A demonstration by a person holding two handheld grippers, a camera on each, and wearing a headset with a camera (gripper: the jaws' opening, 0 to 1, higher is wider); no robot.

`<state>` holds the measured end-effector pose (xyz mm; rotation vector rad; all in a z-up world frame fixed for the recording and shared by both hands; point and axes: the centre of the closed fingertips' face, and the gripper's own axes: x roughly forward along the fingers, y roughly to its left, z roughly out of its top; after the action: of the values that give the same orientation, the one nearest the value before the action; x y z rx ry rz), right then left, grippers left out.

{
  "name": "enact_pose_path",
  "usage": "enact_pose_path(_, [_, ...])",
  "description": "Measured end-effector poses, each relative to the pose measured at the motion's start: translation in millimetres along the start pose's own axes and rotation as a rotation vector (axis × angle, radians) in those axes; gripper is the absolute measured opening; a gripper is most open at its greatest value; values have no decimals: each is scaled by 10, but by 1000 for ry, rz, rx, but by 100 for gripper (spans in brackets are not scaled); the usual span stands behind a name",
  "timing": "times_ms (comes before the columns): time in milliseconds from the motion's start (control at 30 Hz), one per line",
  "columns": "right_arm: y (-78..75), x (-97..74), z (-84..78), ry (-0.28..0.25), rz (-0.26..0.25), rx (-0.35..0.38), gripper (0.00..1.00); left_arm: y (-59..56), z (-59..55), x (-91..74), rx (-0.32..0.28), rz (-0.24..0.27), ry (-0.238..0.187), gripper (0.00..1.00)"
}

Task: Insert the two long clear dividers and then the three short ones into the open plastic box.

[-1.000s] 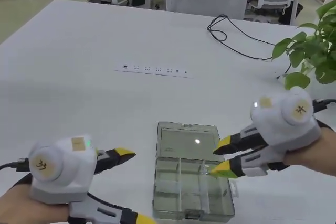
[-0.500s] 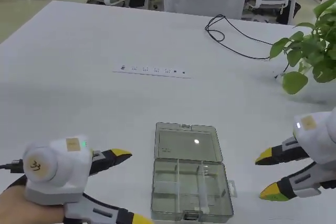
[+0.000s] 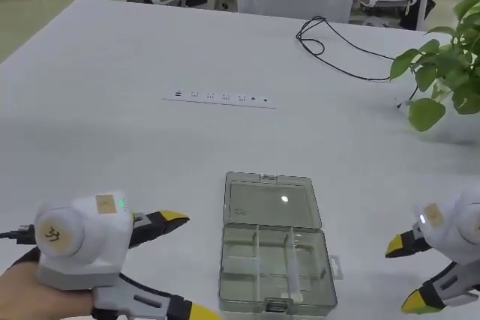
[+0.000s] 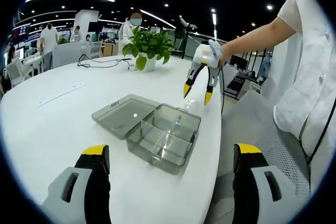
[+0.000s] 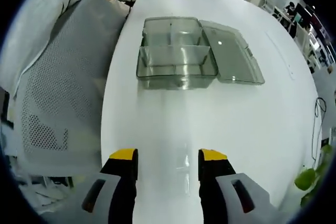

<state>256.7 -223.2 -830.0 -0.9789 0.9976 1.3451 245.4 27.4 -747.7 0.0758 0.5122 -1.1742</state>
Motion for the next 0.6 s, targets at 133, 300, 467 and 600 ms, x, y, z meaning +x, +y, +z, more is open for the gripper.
enact_pose_path(133, [-1,108,-69,34,0,-36,47,3,-6,-3,0,-2,4,100])
enact_pose_path(300, [-9,191,-156,81,-4,-81,46,18,1,-6,-7,1,-1,100])
enact_pose_path(467, [-31,230,-185,93,-9,-92,44,19,-4,-4,-11,0,0,100])
enact_pose_path(600, [-30,235,-186,97,-5,-95,42,21,-10,-2,-11,1,2,100])
